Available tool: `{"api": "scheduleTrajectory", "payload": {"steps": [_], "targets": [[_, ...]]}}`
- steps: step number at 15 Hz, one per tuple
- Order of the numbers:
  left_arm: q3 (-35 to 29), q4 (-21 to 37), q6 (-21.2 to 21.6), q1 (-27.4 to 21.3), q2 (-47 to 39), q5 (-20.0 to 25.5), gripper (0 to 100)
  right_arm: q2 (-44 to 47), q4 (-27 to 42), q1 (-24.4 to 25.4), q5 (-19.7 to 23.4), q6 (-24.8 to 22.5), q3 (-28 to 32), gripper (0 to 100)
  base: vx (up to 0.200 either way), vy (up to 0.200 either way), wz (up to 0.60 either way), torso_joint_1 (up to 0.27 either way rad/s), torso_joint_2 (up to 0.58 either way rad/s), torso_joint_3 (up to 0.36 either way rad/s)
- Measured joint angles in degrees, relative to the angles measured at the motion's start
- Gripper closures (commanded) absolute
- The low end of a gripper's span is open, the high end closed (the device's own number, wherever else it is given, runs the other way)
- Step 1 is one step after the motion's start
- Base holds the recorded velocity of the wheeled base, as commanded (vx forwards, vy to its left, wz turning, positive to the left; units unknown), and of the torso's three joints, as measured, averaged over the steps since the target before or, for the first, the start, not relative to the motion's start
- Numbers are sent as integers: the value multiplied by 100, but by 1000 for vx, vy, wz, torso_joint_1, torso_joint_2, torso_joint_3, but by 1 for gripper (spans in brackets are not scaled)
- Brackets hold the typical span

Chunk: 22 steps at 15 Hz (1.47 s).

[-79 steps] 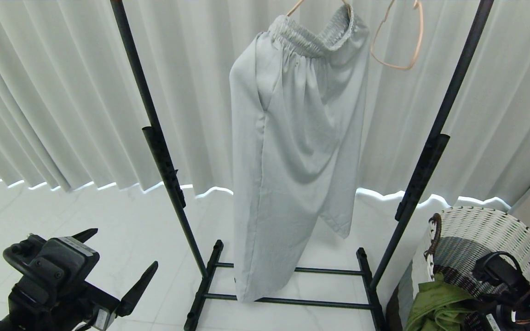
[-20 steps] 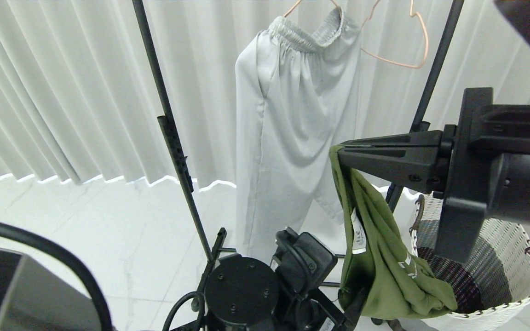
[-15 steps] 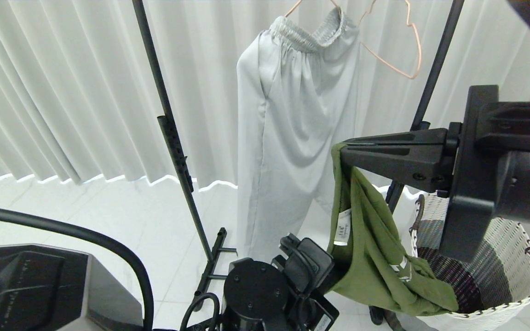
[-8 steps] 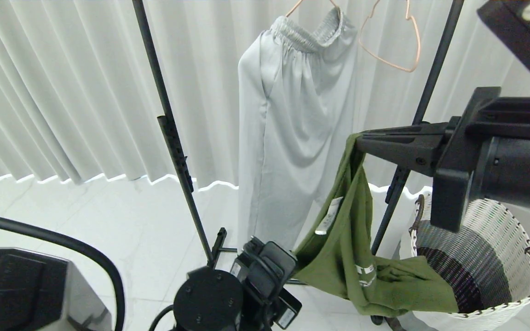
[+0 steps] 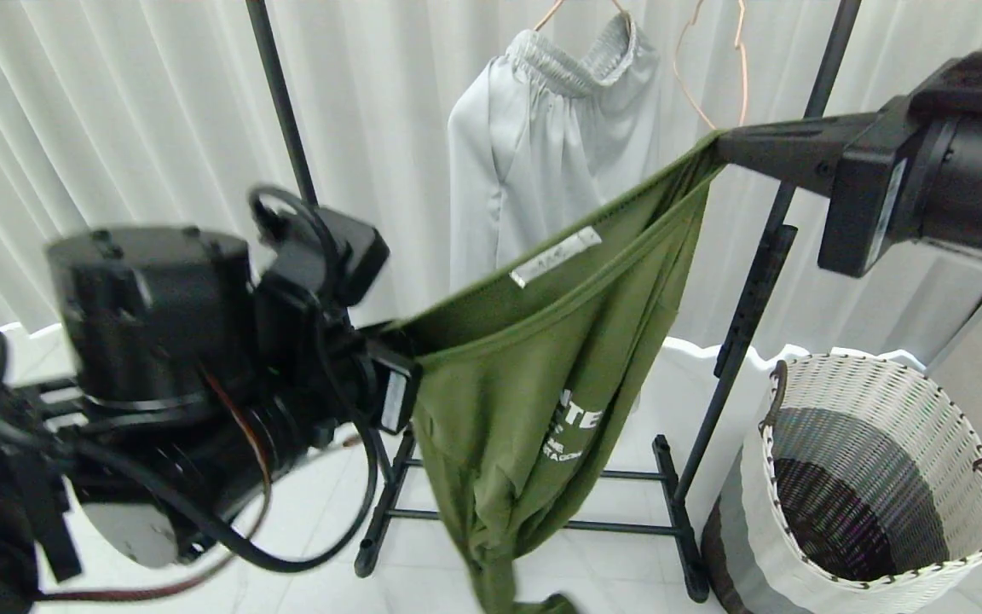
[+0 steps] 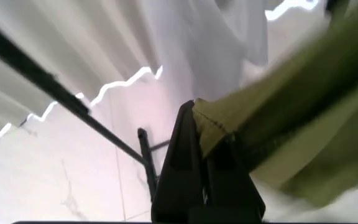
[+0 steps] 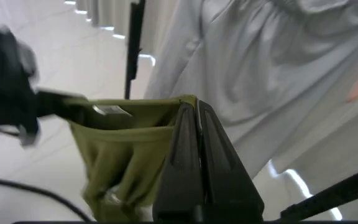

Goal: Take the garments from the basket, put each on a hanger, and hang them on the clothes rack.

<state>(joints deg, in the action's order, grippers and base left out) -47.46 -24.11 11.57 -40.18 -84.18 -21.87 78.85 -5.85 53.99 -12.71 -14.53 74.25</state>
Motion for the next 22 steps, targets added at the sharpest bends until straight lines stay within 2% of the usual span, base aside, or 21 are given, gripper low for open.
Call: {"api": "scheduleTrajectory", "payload": {"steps": [3, 5, 7, 8, 10, 13, 14, 16, 19, 22], "targets": [[-2046, 2202, -235, 91, 505, 222, 100, 10, 39, -328, 13, -194, 496, 100, 0, 0, 0, 0, 0, 0], [-3255, 3372, -297, -44, 658, 433, 100, -13, 50, -375, 10, -238, 636, 100, 0, 0, 0, 0, 0, 0], [-4129, 4436, -330, -400, 756, 688, 100, -66, 52, -389, 7, -341, 667, 100, 0, 0, 0, 0, 0, 0], [-4325, 4642, -328, -573, 824, 961, 100, -101, 50, -389, 7, -345, 667, 100, 0, 0, 0, 0, 0, 0], [-4356, 4697, -165, -706, 937, 1351, 100, -162, 49, -391, 7, -354, 651, 100, 0, 0, 0, 0, 0, 0], [-4328, 4645, 382, -734, 975, 1402, 100, -278, 88, -391, -59, -356, 606, 100, 0, 0, 0, 0, 0, 0], [-4306, 4559, 416, -701, 959, 1389, 100, -328, 137, -402, -113, -356, 577, 100, 0, 0, 0, 0, 0, 0], [-4209, 4012, 468, -549, 883, 1342, 100, -534, 375, -490, -200, -354, 488, 100, 0, 0, 0, 0, 0, 0], [-4148, 3552, 720, -533, 667, 1151, 100, -1063, 1417, -479, -113, -354, 350, 100, 0, 0, 0, 0, 0, 0], [-4179, 3100, 745, -555, 386, 872, 100, -1563, 2278, 182, -12, -347, 247, 100, 0, 0, 0, 0, 0, 0]]}}
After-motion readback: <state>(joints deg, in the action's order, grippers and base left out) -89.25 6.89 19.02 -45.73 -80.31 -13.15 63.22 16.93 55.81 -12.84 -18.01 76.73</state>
